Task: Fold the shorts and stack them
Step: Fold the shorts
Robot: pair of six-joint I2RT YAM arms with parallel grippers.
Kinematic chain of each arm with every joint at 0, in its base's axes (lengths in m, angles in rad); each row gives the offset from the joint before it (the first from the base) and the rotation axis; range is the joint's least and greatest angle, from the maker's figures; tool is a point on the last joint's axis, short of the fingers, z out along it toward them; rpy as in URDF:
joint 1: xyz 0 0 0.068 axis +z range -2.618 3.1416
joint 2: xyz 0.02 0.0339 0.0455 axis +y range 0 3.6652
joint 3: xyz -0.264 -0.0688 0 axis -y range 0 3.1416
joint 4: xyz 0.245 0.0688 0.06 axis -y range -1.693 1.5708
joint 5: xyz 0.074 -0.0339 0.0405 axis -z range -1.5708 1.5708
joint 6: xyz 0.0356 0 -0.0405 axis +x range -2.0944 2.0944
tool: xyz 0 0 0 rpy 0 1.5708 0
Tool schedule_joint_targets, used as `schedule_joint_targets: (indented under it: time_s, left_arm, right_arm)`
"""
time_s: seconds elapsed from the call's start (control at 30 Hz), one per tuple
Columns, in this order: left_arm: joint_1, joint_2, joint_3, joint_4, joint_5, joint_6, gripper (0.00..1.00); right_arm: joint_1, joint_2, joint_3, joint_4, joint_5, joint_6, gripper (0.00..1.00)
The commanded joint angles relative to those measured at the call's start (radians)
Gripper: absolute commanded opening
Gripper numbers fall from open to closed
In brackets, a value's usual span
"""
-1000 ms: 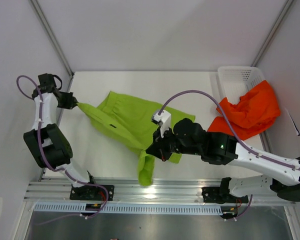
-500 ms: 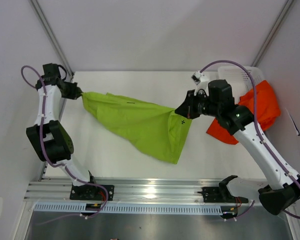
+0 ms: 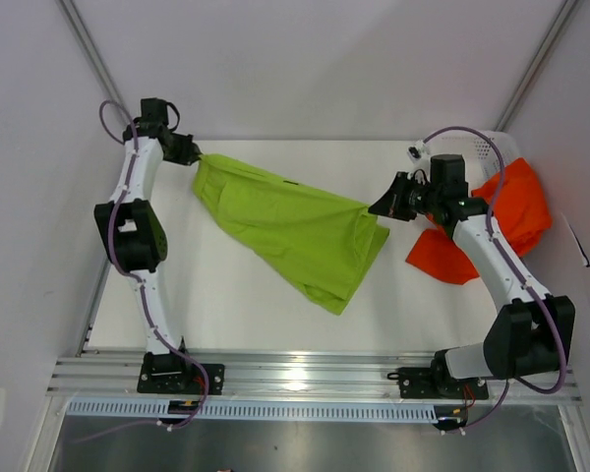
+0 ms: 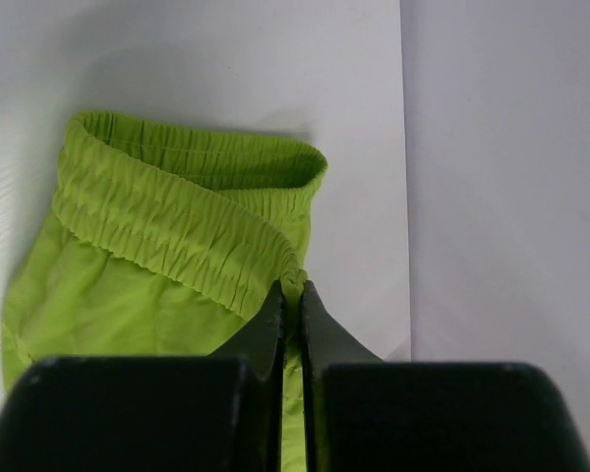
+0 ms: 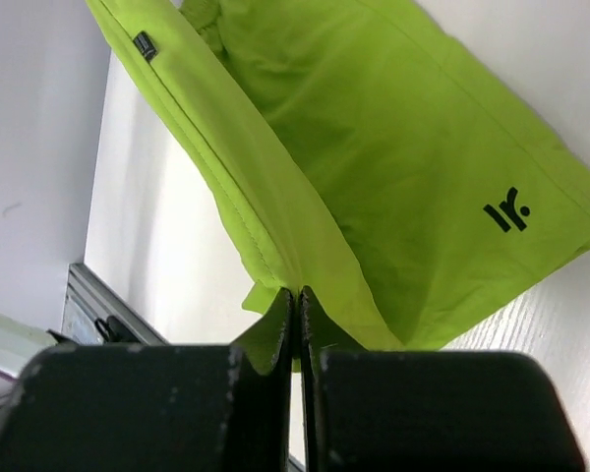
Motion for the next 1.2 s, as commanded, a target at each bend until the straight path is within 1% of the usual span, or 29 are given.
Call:
schedule_joint_targets:
  time_s: [0.0, 0.1, 0.13, 0.17, 0.2, 0.23, 0.27, 0.3, 0.33, 0.37, 0.4, 0.43, 0.47, 0.5, 0.53, 0.57, 0.6, 0.63, 0.67, 0.73, 0.77, 0.8, 0.87, 0.9, 0.93, 0.97, 1.0, 1.1, 1.17]
  left_arm:
    - [-0.018, 0.08, 0.092, 0.097, -0.057, -0.062, 0.02]
    - [-0.041, 0.117, 0.086, 0.166, -0.068, -0.082, 0.05]
    - [-0.046, 0.137, 0.067, 0.257, -0.06, -0.088, 0.03]
    - [-0.055, 0.148, 0.051, 0.302, -0.034, -0.094, 0.03]
    - [-0.058, 0.163, 0.05, 0.345, -0.014, -0.098, 0.06]
    - [-0.063, 0.177, 0.048, 0.383, 0.004, -0.103, 0.08]
    - [-0.069, 0.208, 0.06, 0.454, 0.041, -0.105, 0.14]
    - [-0.074, 0.22, 0.068, 0.479, 0.05, -0.108, 0.19]
    - [-0.077, 0.231, 0.076, 0.497, 0.058, -0.109, 0.33]
    - [-0.084, 0.246, 0.08, 0.535, 0.063, -0.108, 0.44]
    - [-0.087, 0.251, 0.092, 0.557, 0.08, -0.089, 0.6]
    - [-0.09, 0.254, 0.099, 0.565, 0.081, -0.079, 0.88]
    - [-0.092, 0.256, 0.115, 0.559, 0.081, -0.065, 0.96]
    - [-0.092, 0.243, 0.12, 0.545, 0.074, -0.039, 0.99]
    - [-0.092, 0.233, 0.114, 0.539, 0.066, -0.023, 0.99]
    - [-0.089, 0.217, 0.106, 0.53, 0.054, -0.01, 0.99]
    - [-0.089, 0.182, 0.103, 0.528, 0.043, 0.025, 0.99]
    - [-0.089, 0.164, 0.09, 0.525, 0.029, 0.044, 0.99]
    - [-0.089, 0.147, 0.088, 0.517, 0.025, 0.064, 0.99]
    - [-0.089, 0.098, 0.077, 0.497, 0.009, 0.138, 0.99]
    - [-0.09, 0.081, 0.073, 0.484, 0.0, 0.165, 0.99]
    - [-0.09, 0.062, 0.067, 0.468, -0.008, 0.214, 0.99]
    - [-0.094, 0.0, -0.004, 0.465, -0.015, 0.275, 0.99]
    - [-0.095, -0.022, -0.047, 0.457, -0.021, 0.293, 0.99]
    - [-0.1, -0.062, -0.074, 0.454, -0.029, 0.308, 0.99]
    - [-0.101, -0.079, -0.141, 0.453, -0.041, 0.326, 0.99]
    - [-0.103, -0.109, -0.163, 0.442, -0.048, 0.354, 0.99]
    - [-0.103, -0.146, -0.249, 0.44, -0.078, 0.4, 0.99]
    - [-0.109, -0.177, -0.321, 0.451, -0.095, 0.421, 0.99]
  right_arm:
    - [-0.052, 0.036, -0.046, 0.141, 0.055, 0.079, 0.0]
    - [-0.103, 0.092, -0.105, 0.262, 0.072, 0.163, 0.0]
    - [-0.131, 0.125, -0.115, 0.293, 0.083, 0.181, 0.0]
    - [-0.145, 0.136, -0.125, 0.316, 0.101, 0.2, 0.0]
    - [-0.155, 0.142, -0.154, 0.359, 0.151, 0.244, 0.0]
    - [-0.16, 0.139, -0.177, 0.396, 0.164, 0.261, 0.0]
    - [-0.187, 0.135, -0.195, 0.417, 0.179, 0.275, 0.0]
    - [-0.189, 0.133, -0.223, 0.425, 0.242, 0.295, 0.0]
    - [-0.191, 0.127, -0.238, 0.425, 0.27, 0.303, 0.0]
    - [-0.195, 0.124, -0.255, 0.445, 0.297, 0.313, 0.0]
    - [-0.198, 0.121, -0.293, 0.471, 0.349, 0.323, 0.0]
    - [-0.204, 0.119, -0.31, 0.48, 0.368, 0.341, 0.0]
    - [-0.215, 0.126, -0.324, 0.486, 0.38, 0.347, 0.0]
    - [-0.22, 0.139, -0.329, 0.48, 0.391, 0.35, 0.01]
    - [-0.223, 0.156, -0.311, 0.465, 0.391, 0.343, 0.07]
    - [-0.226, 0.194, -0.297, 0.451, 0.386, 0.335, 0.44]
    - [-0.226, 0.211, -0.28, 0.398, 0.394, 0.329, 0.58]
    - [-0.226, 0.222, -0.257, 0.379, 0.402, 0.321, 0.81]
    - [-0.226, 0.225, -0.252, 0.371, 0.408, 0.318, 0.85]
    - [-0.218, 0.199, -0.246, 0.348, 0.429, 0.301, 0.87]
    - [-0.212, 0.184, -0.228, 0.309, 0.463, 0.274, 0.88]
    - [-0.188, 0.149, -0.217, 0.287, 0.487, 0.26, 0.89]
    - [-0.146, 0.11, -0.192, 0.237, 0.553, 0.211, 0.88]
    - [-0.092, 0.078, -0.186, 0.218, 0.573, 0.2, 0.88]
    - [-0.065, 0.066, -0.182, 0.204, 0.592, 0.186, 0.87]
    - [-0.041, 0.057, -0.178, 0.172, 0.619, 0.166, 0.86]
    - [0.002, 0.052, -0.162, 0.149, 0.627, 0.15, 0.85]
    - [0.044, 0.055, -0.161, 0.089, 0.586, 0.137, 0.82]
    - [0.093, 0.046, -0.184, 0.08, 0.517, 0.133, 0.78]
